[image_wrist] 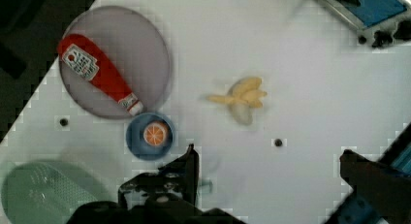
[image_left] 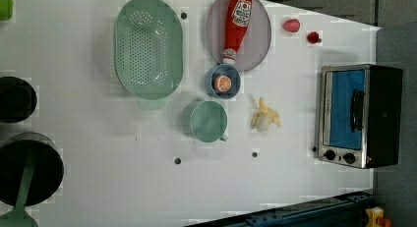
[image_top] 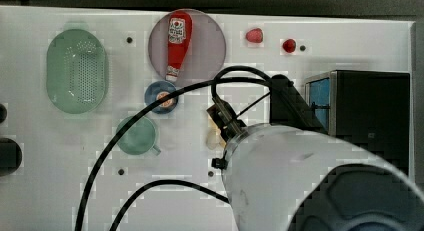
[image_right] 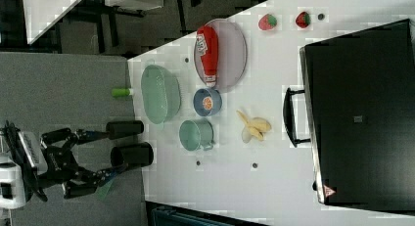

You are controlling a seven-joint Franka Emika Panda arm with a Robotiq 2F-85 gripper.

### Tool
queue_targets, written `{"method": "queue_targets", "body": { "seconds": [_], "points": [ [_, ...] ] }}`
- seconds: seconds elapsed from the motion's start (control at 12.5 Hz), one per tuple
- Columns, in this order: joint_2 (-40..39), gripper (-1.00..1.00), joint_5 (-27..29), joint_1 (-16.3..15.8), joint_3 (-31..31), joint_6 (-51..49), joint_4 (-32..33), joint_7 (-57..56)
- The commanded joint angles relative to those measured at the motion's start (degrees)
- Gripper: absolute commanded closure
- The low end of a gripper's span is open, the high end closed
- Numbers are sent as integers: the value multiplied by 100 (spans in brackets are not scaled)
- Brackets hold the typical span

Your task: Pick Banana and place it in mug.

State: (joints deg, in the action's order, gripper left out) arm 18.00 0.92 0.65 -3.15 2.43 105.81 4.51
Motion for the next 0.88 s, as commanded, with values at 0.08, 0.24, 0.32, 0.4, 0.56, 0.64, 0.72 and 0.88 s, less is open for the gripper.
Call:
{"method": "queue_targets", "body": {
  "seconds": [0.08,0.24,0.32,0.4,0.56,0.64,0.72,0.88],
  "points": [
    [-961,-100,-15,15,36,774,995,-183],
    [-1115,-100,-15,14,38,1549,1528,-183],
    [-1202,-100,-16,14,39,1975,1794,-183],
    [-1296,-100,-18,14,39,2340,2009,-183],
    [-1525,-100,-18,12,44,3027,2431,-183],
    [-1653,-100,-17,11,45,3351,2625,-183],
    [-1790,-100,-17,12,43,3691,2802,-183],
    [-2114,-100,-17,10,47,4368,3129,-183]
  ]
}}
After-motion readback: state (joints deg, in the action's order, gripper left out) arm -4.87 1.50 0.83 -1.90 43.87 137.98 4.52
